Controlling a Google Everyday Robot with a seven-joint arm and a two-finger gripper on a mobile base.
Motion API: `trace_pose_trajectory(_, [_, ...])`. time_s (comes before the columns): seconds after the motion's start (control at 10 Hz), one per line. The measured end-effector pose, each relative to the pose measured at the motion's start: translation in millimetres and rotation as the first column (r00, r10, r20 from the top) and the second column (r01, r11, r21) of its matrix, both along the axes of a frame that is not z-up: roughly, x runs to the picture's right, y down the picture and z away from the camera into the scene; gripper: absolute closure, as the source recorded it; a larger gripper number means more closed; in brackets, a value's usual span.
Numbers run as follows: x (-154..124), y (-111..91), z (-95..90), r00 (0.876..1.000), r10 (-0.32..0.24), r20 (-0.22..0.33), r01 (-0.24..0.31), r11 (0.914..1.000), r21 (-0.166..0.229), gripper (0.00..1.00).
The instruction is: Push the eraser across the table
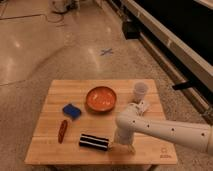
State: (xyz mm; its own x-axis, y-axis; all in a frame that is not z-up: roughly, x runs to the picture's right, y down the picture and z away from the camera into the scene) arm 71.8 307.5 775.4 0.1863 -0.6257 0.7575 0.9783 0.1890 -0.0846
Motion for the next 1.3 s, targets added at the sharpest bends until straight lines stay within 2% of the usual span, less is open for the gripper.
trace_pose_trajectory(0.4, [-33.3,-9.8,1.5,0.997,-0.03,0.075,0.03,0.9995,0.01,0.2])
trace_pose_trajectory(1.0, [-67.9,-13.5,-8.9,0.982,-0.07,0.176,0.069,0.9975,0.012,0.2])
trace_pose_trajectory(1.3, [-56.7,-45.0,-9.5,0.981,-0.032,0.19,0.019,0.9974,0.069,0.2])
